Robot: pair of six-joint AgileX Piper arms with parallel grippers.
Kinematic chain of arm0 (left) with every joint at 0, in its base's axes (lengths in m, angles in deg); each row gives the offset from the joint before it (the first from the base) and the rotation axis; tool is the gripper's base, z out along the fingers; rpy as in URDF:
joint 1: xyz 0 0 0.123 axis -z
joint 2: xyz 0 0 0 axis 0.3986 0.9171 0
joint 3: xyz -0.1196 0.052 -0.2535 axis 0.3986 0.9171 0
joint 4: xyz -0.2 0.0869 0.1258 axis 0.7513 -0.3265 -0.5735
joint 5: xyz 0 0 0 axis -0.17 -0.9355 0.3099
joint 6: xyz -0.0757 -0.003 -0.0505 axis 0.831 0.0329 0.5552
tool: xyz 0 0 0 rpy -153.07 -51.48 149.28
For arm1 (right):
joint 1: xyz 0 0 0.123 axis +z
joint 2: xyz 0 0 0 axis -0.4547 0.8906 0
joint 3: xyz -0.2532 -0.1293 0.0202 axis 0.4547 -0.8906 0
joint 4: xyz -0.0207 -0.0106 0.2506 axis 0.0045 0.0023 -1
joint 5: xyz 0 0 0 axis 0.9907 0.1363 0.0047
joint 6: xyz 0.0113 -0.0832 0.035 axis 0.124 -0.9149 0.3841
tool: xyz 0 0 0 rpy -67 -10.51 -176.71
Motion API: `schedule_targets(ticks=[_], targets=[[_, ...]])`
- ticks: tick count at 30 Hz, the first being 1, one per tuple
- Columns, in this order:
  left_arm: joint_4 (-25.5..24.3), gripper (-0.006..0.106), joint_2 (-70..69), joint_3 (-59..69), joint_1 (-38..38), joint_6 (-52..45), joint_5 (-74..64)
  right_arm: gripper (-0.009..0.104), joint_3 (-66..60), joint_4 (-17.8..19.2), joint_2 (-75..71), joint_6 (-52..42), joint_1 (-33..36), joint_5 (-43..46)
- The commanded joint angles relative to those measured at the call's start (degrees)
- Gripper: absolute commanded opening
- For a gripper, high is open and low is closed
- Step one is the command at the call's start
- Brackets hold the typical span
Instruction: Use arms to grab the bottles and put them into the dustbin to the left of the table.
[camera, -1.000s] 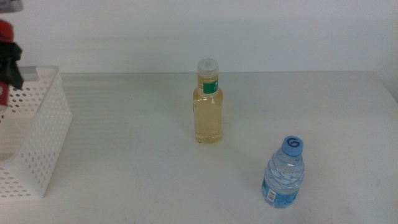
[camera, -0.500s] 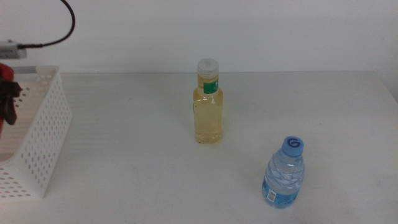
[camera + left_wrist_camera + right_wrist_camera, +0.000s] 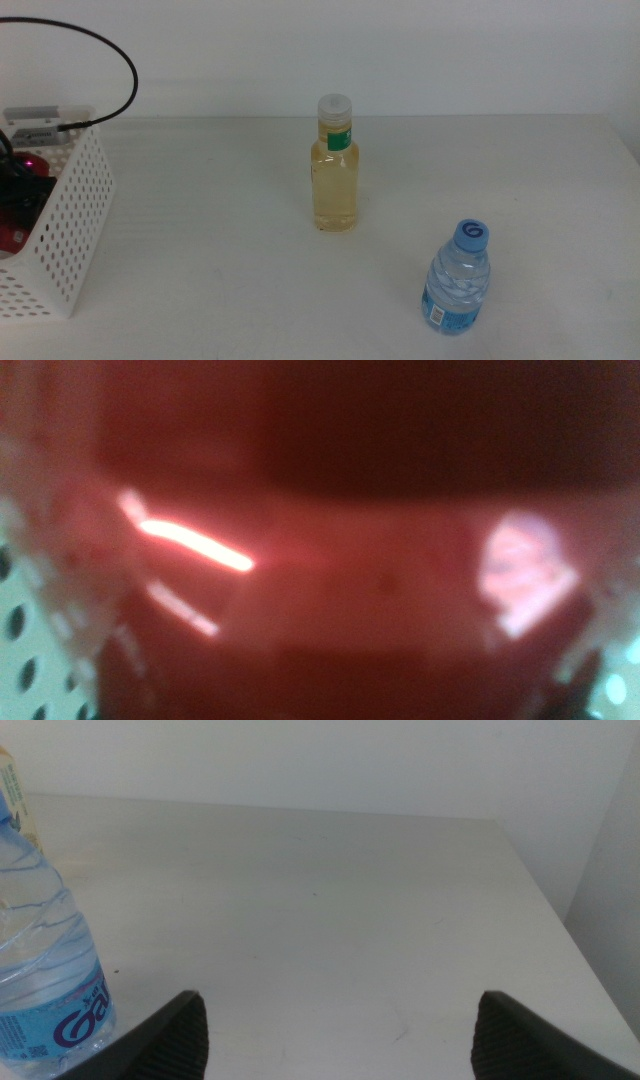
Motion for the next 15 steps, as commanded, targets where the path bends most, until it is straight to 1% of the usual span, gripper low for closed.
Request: schedule_targets(ticks=[1, 5, 8, 9, 11, 12, 15], targets=[[-1.5, 0.0, -3.0, -2.2, 0.1, 0.8, -4.4, 0.074, 0.4, 0.4, -1.5, -0.6, -0.3, 4.2], [-1.9, 0.009, -2.1, -2.2, 0.1, 0.8, -4.1, 0.074, 0.4, 0.4, -1.5, -0.6, -0.3, 4.2], [-1.5, 0.022, -2.1, -2.2, 0.1, 0.9, -2.6, 0.074, 0.4, 0.4, -1.5, -0.6, -0.3, 4.2], [-0.8, 0.038, -2.1, -2.2, 0.1, 1.0, -2.6, 0.074, 0.4, 0.4, -1.5, -0.6, -0.3, 4.2], [-0.7, 0.052, -2.1, -2.2, 0.1, 1.0, -2.8, 0.074, 0.4, 0.4, -1.5, -0.6, -0.3, 4.2], [-0.9, 0.071, -2.1, -2.2, 0.1, 1.0, -3.0, 0.074, 0.4, 0.4, -1.5, -0.6, -0.3, 4.2], [-0.9, 0.084, -2.4, -2.4, 0.5, 1.4, -3.5, 0.074, 0.4, 0.4, -1.5, -0.6, -0.3, 4.2]])
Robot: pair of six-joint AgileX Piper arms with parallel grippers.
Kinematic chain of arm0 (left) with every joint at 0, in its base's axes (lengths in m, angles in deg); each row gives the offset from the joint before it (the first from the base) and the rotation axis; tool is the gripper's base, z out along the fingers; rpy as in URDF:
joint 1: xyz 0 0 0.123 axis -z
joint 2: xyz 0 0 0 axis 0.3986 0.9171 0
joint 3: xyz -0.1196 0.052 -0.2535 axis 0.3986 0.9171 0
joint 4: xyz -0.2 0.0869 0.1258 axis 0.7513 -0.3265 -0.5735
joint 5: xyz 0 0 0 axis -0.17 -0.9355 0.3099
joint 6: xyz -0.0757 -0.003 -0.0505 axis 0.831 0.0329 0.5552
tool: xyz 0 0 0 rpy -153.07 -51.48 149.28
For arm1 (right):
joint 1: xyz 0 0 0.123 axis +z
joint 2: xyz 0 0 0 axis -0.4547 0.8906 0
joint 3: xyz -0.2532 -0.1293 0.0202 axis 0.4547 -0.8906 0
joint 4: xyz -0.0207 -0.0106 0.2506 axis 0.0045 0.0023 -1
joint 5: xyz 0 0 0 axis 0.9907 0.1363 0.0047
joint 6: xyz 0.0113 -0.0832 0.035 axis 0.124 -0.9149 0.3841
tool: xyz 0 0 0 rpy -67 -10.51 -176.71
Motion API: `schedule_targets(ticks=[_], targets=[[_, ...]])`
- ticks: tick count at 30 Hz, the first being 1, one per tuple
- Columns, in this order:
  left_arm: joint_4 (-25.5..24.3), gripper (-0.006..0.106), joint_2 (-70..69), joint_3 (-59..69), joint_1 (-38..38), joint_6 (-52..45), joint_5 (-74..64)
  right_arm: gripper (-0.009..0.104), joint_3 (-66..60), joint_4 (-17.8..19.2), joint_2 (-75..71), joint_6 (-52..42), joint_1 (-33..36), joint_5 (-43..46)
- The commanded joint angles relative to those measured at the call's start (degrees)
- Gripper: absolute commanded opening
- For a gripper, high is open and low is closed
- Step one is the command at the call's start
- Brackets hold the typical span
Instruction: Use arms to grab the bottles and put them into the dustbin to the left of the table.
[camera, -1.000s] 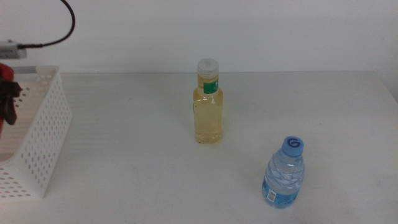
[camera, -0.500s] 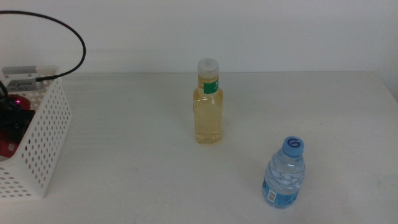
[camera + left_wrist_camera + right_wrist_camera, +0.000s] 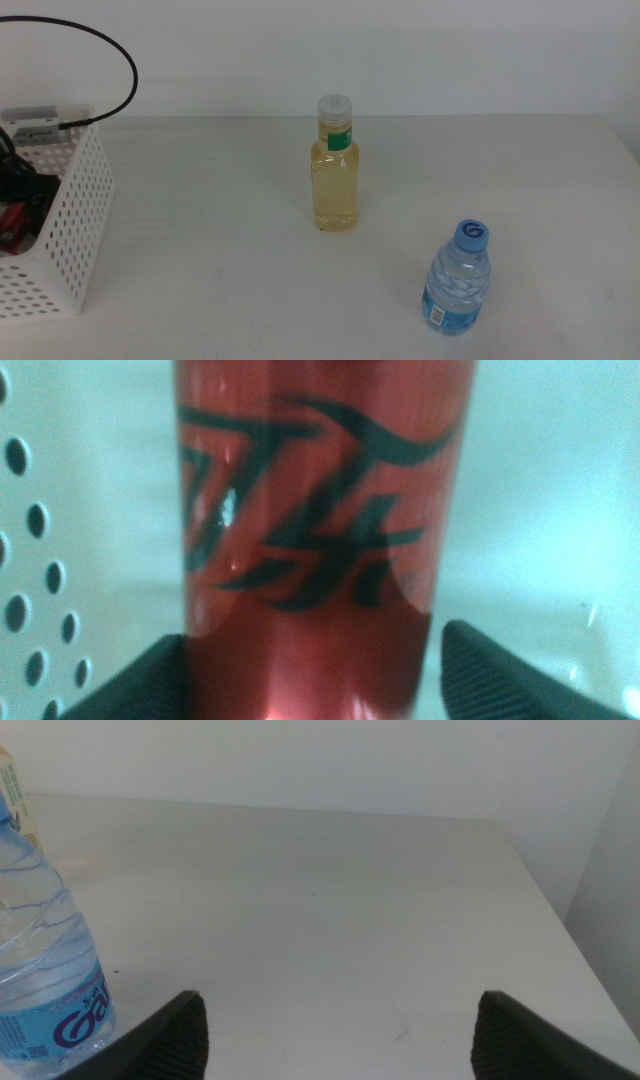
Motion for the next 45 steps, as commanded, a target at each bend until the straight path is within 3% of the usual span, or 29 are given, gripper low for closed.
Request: schedule_targets(ticks=[1, 9, 16, 31, 39, 45], targets=[[-1.5, 0.087, -3.6, -2.0, 0.7, 1.9, -4.7, 0.074, 0.4, 0.4, -1.5, -0.6, -0.3, 4.2], [-4.5, 0.09, -9.4, -5.6, 4.2, 8.4, -6.3, 0.074, 0.4, 0.4, -1.5, -0.6, -0.3, 4.2], [-3.0, 0.09, -20.7, -5.8, 8.8, 11.9, -5.5, 0.074, 0.4, 0.4, -1.5, -0.6, -0.3, 4.2], [-3.6, 0.09, -39.3, -5.0, 32.9, 16.1, 2.6, 0.074, 0.4, 0.4, -1.5, -0.6, -0.3, 4.2], [-9.7, 0.09, -46.1, 13.0, 44.9, 21.5, 21.9, 0.074, 0.4, 0.4, -1.5, -0.6, -0.3, 4.2], [-9.9, 0.09, -52.5, 31.3, 48.6, 24.8, 40.2, 0.074, 0.4, 0.4, -1.5, -0.6, -0.3, 4.2]])
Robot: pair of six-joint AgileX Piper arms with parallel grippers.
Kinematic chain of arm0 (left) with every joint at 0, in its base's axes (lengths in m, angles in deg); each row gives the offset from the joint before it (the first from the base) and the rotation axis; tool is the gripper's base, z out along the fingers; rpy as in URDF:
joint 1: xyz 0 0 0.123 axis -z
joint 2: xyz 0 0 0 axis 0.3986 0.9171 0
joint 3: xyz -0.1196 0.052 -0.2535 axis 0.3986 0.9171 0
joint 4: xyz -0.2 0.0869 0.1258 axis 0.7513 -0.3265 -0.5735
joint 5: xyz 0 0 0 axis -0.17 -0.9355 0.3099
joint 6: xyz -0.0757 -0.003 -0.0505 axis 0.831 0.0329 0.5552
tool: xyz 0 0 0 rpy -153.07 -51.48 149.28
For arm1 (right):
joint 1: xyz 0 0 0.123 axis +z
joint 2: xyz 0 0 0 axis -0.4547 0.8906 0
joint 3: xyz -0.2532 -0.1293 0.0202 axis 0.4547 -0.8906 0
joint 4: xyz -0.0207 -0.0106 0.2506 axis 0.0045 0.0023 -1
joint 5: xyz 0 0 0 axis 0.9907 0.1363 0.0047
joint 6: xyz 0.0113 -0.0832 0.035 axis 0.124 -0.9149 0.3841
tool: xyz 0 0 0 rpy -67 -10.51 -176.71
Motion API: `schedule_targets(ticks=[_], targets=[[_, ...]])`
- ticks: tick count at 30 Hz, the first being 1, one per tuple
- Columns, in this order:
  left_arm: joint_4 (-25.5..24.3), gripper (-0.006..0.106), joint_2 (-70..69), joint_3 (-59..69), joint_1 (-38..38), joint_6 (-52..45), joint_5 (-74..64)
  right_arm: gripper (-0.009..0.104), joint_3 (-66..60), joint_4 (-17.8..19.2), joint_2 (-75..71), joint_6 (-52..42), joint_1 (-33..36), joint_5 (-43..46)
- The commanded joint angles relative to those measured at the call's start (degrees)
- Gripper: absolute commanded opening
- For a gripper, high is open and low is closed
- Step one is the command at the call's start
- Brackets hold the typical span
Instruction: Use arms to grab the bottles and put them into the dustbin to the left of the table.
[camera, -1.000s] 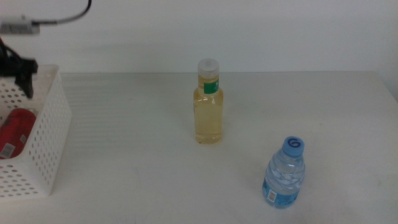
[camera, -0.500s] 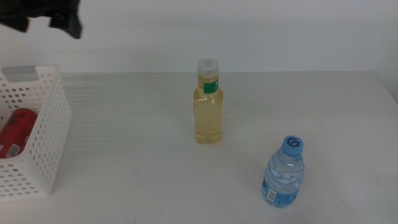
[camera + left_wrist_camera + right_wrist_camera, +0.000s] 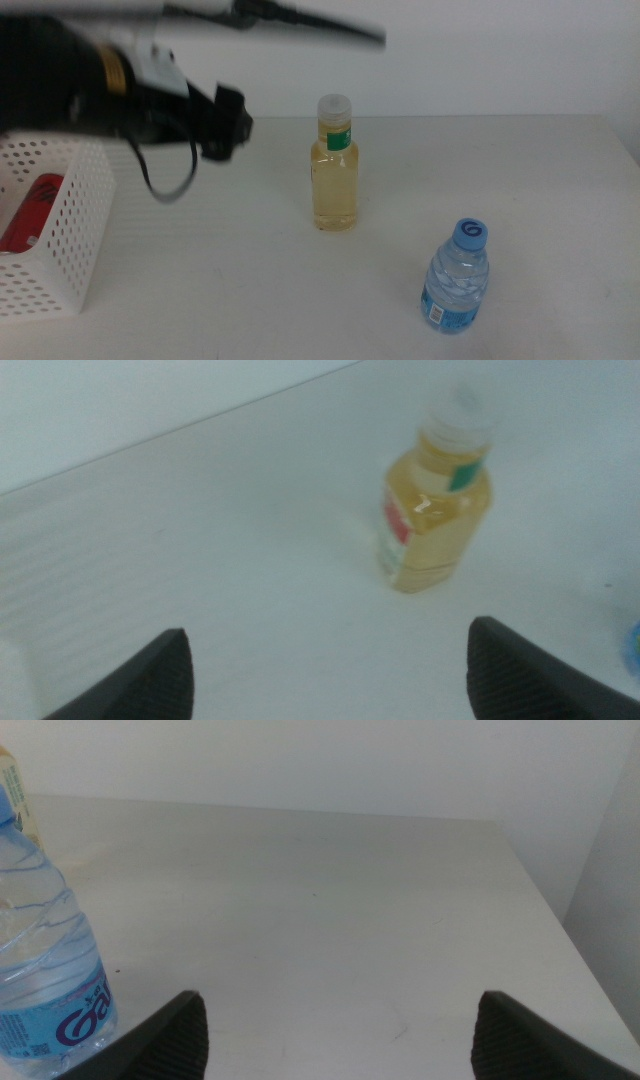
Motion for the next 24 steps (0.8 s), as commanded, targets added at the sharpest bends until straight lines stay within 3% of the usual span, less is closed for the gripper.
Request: schedule_targets(ticks=[1, 11, 19, 24], targets=[[-0.7, 0.09, -4.1, 5.0, 1.2, 2.1, 12.3, 0.074, 0.4, 0.4, -1.5, -0.6, -0.3, 4.2], [3.1, 0.09, -7.9, 29.0, 2.1, 2.8, 40.2, 0.074, 0.4, 0.4, -1.5, -0.6, -0.3, 4.2], [3.2, 0.09, -7.1, 43.3, 2.1, 5.4, 64.2, 0.074, 0.4, 0.4, -1.5, -0.6, -0.3, 4.2], [2.2, 0.09, -4.2, 43.4, 2.1, 4.7, 66.1, 0.074, 0.4, 0.4, -1.5, -0.6, -0.3, 4.2]])
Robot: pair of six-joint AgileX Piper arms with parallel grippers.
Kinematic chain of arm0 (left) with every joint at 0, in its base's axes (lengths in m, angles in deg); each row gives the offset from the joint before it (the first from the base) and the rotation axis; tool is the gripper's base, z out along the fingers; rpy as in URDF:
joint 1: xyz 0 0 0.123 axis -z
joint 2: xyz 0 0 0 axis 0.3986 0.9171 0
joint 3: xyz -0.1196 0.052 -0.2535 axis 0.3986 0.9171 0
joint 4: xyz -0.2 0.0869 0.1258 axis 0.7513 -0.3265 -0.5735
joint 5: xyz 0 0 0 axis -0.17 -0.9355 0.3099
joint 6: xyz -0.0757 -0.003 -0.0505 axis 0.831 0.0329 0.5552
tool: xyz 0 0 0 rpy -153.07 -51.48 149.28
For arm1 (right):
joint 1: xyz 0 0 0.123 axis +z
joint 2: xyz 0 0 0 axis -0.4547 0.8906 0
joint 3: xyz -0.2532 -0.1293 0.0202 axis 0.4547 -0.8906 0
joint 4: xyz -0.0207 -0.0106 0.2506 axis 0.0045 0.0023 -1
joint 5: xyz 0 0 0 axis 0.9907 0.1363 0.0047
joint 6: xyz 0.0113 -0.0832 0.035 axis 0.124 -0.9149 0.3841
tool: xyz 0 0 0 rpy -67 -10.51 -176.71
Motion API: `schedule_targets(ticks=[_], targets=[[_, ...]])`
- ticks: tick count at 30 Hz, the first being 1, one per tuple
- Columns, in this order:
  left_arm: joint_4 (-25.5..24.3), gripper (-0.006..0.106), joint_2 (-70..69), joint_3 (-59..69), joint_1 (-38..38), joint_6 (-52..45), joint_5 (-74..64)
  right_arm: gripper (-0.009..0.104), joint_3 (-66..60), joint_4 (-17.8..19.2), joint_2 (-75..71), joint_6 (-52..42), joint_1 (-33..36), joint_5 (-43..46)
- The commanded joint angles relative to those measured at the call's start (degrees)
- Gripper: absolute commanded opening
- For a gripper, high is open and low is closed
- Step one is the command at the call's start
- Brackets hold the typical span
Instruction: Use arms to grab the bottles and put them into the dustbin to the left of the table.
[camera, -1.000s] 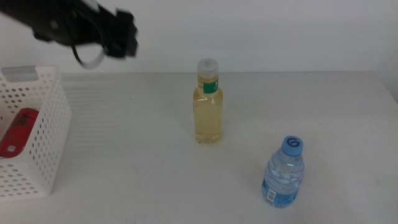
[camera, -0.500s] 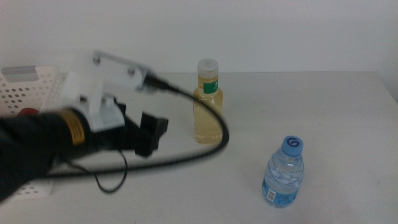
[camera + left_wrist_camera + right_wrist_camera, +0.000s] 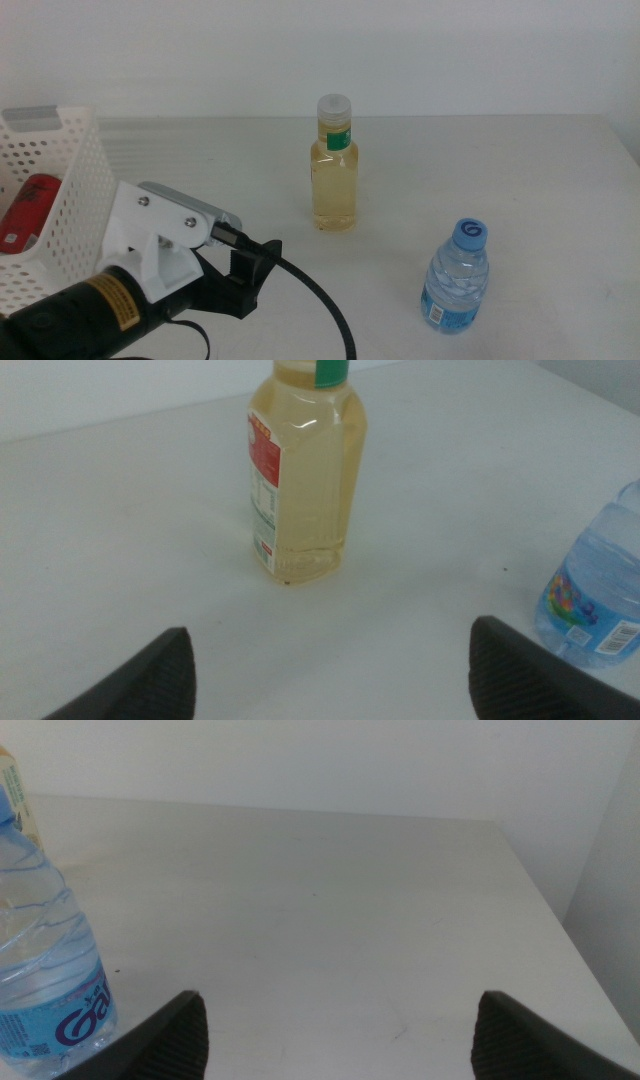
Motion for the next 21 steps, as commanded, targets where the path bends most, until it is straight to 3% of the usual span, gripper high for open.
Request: schedule_targets(ticks=[1, 8, 12, 16, 21], targets=[[0.2, 0.09, 0.7, -1.7, 0.2, 0.5, 5.9, 0.074, 0.4, 0.4, -1.5, -0.6, -0.3, 4.2], [0.4, 0.09, 6.0, -4.4, 0.8, 0.8, 8.1, 0.074, 0.4, 0.4, -1.5, -0.6, -0.3, 4.2], [3.7, 0.09, 9.4, -7.4, 3.9, -0.6, 7.8, 0.074, 0.4, 0.4, -1.5, -0.6, -0.3, 4.2], [11.2, 0.089, 13.5, -10.9, 6.5, -6.3, 8.0, 0.074, 0.4, 0.4, -1.5, -0.6, -0.3, 4.2], [26.6, 0.089, 18.9, -15.5, 10.6, -16.7, 9.6, 0.074, 0.4, 0.4, -1.5, -0.6, -0.3, 4.2]])
